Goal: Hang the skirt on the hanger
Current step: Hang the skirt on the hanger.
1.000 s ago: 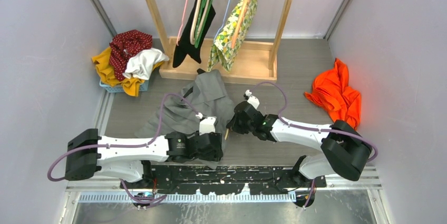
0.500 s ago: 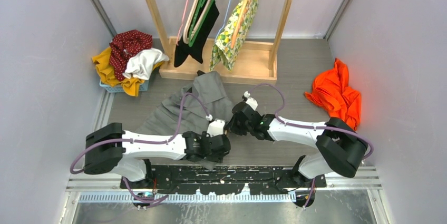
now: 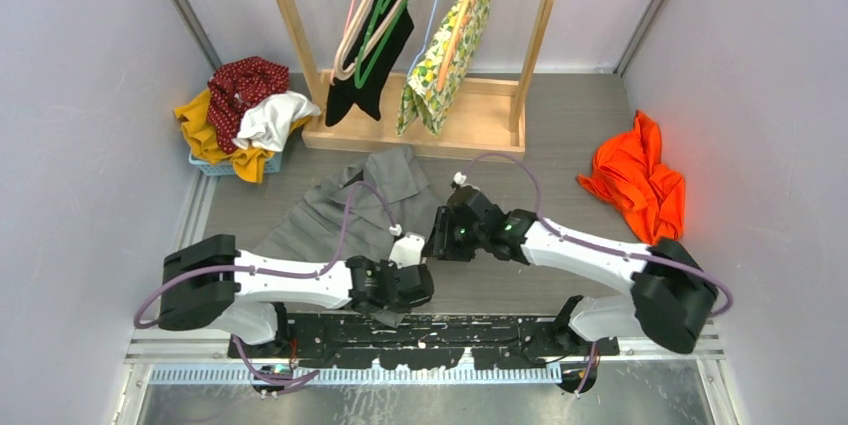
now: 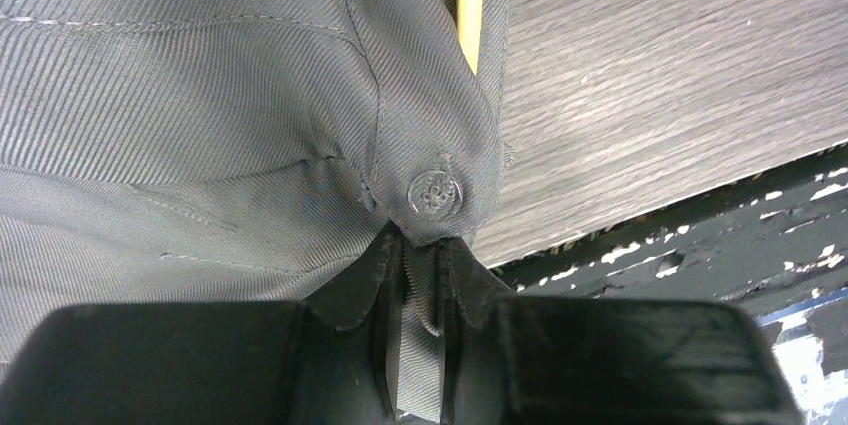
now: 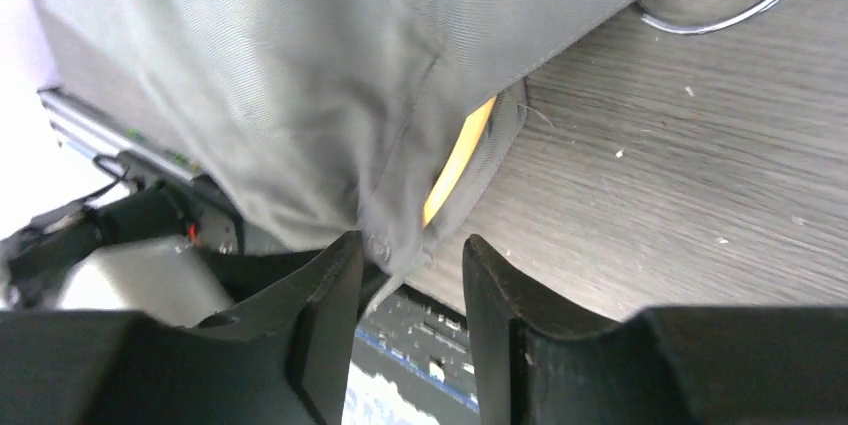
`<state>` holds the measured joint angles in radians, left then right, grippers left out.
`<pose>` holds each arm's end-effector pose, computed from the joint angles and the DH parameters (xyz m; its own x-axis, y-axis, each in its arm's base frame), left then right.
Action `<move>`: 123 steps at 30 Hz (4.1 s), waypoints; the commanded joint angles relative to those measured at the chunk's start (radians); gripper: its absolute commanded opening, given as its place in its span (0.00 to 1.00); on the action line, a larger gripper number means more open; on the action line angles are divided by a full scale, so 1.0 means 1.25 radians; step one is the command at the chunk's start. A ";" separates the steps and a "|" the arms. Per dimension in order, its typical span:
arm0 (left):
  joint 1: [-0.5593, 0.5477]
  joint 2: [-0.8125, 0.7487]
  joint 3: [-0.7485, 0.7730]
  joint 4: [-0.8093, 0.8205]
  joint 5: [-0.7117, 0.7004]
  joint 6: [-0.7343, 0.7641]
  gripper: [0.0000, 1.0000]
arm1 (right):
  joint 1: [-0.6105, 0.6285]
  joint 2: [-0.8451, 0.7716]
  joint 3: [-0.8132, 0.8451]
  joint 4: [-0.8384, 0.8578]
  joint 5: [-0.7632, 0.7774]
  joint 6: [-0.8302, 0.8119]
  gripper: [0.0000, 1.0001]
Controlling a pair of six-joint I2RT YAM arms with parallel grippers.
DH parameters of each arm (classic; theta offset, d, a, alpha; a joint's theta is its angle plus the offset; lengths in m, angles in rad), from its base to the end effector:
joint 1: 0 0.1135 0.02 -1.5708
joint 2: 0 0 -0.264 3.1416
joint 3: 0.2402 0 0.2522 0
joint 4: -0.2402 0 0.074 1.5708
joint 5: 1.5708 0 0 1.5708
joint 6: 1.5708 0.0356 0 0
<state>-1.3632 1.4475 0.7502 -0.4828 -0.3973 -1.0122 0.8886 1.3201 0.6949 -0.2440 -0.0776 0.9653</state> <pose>0.0659 -0.2462 0.1654 -0.8404 0.1961 -0.5052 0.3005 0.9444 -0.1333 0.1611 0.2027 0.1909 -0.9363 0.1475 -0.3187 -0.0624 0.8231 0.5644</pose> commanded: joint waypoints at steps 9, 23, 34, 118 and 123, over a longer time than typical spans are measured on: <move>-0.026 -0.135 -0.058 -0.071 -0.042 -0.009 0.11 | -0.280 0.006 0.251 -0.246 -0.194 -0.316 0.39; -0.113 -0.177 -0.086 -0.034 -0.052 0.002 0.10 | -0.280 0.330 0.366 -0.046 -0.334 -0.325 0.48; -0.127 -0.120 -0.086 -0.002 -0.040 0.004 0.09 | -0.235 0.472 0.481 -0.099 -0.315 -0.379 0.53; -0.068 -0.386 -0.153 -0.160 -0.162 -0.153 0.10 | 0.288 0.110 0.029 0.267 -0.218 -0.704 0.40; -0.068 -0.391 -0.153 -0.171 -0.160 -0.159 0.10 | 0.288 0.163 0.023 0.313 -0.210 -0.701 0.42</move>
<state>-1.4422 0.9787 0.5392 -0.7277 -0.5575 -1.2301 1.2446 1.4776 0.7357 0.0463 -0.3233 0.1051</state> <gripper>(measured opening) 0.107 0.403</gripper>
